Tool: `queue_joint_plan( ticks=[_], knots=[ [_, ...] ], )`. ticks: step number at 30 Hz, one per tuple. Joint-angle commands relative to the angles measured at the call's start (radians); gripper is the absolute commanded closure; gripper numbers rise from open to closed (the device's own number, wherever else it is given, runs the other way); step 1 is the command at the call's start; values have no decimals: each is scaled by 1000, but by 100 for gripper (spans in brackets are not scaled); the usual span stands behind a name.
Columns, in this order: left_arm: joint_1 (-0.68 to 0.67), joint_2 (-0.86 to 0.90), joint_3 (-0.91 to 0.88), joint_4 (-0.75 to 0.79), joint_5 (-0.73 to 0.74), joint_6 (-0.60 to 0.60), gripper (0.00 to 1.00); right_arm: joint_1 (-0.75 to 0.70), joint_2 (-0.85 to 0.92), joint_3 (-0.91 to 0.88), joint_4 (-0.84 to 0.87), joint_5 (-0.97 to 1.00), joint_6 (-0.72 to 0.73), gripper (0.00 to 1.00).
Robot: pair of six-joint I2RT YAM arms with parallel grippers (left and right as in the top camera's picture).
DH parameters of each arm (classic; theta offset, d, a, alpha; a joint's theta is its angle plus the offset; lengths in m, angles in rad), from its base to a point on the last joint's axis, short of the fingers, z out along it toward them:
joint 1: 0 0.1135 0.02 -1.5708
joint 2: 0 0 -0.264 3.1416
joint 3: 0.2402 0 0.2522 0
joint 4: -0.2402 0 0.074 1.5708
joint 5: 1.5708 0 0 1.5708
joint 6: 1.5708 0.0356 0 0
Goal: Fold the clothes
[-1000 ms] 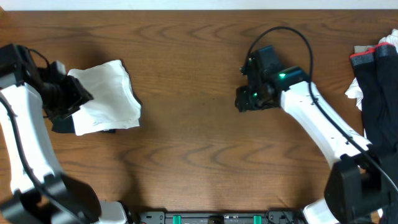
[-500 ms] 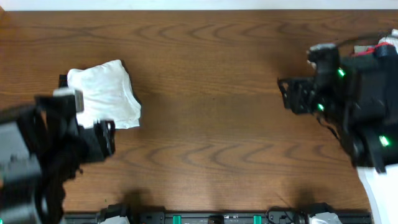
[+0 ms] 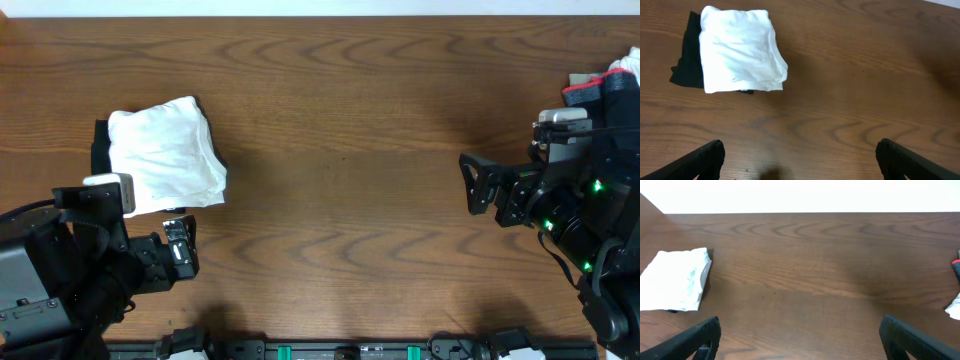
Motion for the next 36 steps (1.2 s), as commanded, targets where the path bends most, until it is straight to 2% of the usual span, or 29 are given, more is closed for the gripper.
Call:
queue_joint_plan(
  ticks=[1, 8, 22, 29, 33, 36],
  knots=[
    [-3, 0, 6, -2, -13, 3, 2, -3, 2, 10, -3, 14, -8, 1],
    [-3, 17, 6, -2, -13, 3, 2, -3, 2, 10, -3, 14, -8, 1],
    [-3, 172, 6, -2, -13, 3, 2, -3, 2, 10, -3, 14, -8, 1],
    [-3, 224, 6, -2, -13, 3, 2, -4, -8, 5, -66, 69, -12, 1],
    [-3, 245, 6, -2, -13, 3, 2, -28, -84, -63, 0, 101, -12, 1],
    [-3, 256, 6, -2, -13, 3, 2, -72, -187, -192, 99, 99, -12, 1]
  ],
)
